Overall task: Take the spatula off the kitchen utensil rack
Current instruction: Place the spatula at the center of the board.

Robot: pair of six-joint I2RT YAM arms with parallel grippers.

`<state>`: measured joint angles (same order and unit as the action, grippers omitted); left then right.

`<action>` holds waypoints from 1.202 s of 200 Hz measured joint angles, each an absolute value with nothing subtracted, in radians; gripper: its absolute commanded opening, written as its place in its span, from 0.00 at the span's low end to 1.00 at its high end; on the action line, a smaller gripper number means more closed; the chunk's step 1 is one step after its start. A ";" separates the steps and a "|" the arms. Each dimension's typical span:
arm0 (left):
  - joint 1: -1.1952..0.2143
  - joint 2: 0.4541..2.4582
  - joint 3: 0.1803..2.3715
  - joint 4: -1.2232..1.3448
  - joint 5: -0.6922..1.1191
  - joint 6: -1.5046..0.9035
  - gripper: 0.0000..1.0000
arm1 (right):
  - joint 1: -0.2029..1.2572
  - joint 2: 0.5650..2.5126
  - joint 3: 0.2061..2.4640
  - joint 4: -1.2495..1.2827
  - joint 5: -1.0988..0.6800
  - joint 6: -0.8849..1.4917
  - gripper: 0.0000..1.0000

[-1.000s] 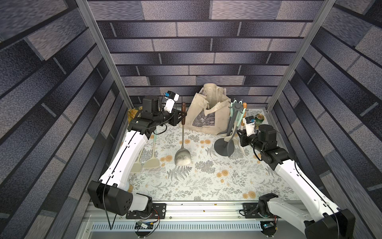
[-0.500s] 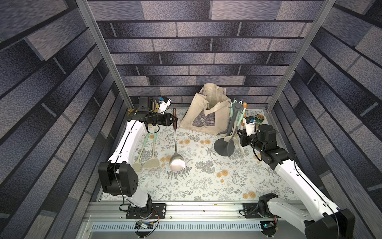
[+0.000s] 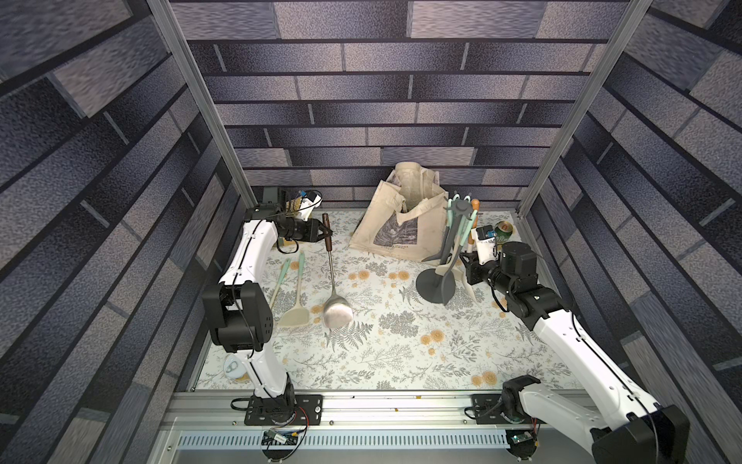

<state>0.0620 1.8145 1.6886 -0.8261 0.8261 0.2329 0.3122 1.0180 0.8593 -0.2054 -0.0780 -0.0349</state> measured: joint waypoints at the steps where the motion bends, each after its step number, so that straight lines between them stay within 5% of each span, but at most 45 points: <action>1: 0.062 1.817 1.689 -0.827 0.828 0.234 0.00 | 0.312 1.018 0.859 -0.205 -0.078 -0.035 0.10; 240: 0.131 2.044 1.546 -0.363 0.827 0.012 0.00 | 0.312 1.020 0.859 -0.204 -0.075 -0.035 0.10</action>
